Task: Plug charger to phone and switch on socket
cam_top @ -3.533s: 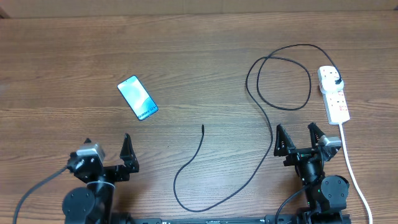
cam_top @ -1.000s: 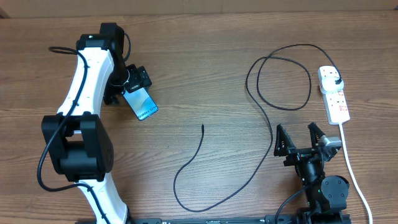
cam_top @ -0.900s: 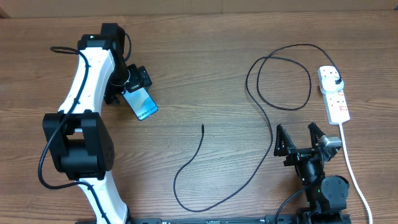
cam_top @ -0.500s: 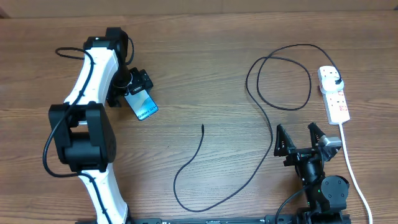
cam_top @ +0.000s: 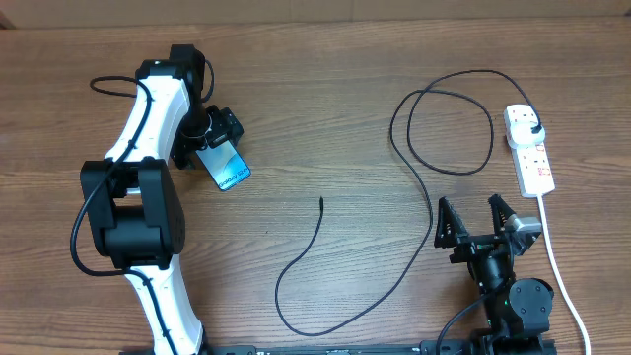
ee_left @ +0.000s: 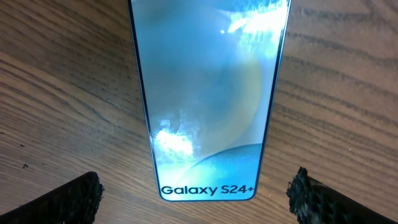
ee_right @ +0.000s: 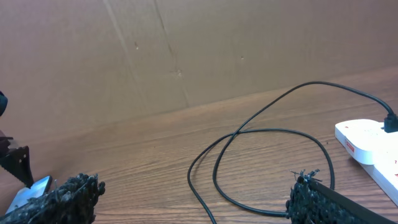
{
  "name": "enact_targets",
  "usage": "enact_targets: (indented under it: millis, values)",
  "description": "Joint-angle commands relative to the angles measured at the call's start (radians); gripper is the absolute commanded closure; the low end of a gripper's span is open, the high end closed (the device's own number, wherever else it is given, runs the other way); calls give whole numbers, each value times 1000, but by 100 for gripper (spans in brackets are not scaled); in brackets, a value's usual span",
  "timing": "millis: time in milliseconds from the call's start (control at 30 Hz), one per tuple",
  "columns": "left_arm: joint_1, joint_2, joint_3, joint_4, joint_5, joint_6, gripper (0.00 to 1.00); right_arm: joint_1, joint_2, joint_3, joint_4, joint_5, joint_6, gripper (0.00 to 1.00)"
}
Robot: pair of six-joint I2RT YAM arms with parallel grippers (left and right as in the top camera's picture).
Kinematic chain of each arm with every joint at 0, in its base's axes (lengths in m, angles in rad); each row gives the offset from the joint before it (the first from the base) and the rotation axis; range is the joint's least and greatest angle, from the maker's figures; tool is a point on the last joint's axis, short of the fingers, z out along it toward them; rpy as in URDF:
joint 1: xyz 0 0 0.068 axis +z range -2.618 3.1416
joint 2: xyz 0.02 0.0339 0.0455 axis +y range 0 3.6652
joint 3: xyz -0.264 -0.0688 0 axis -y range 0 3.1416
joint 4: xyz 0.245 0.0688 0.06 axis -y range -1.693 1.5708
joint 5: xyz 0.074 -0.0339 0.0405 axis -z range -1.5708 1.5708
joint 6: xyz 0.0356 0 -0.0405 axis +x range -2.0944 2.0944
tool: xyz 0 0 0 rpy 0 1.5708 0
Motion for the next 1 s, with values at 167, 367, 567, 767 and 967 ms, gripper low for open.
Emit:
enact_targets:
  millis: [167, 367, 567, 767, 967]
  values:
    - [4, 12, 15, 7, -11, -35, 1, 5, -10, -11, 2, 13, -4, 0]
    - [4, 12, -14, 14, -18, -35, 1, 5, -10, -11, 2, 13, -3, 0]
    - [5, 12, -41, 36, -26, -35, 0, 5, -10, -11, 2, 13, -4, 0]
    - [4, 12, -64, 64, -26, -35, 0, 5, -10, -11, 2, 13, -4, 0]
    - [5, 12, -110, 118, -26, -36, 0, 5, -10, -11, 2, 13, -4, 0]
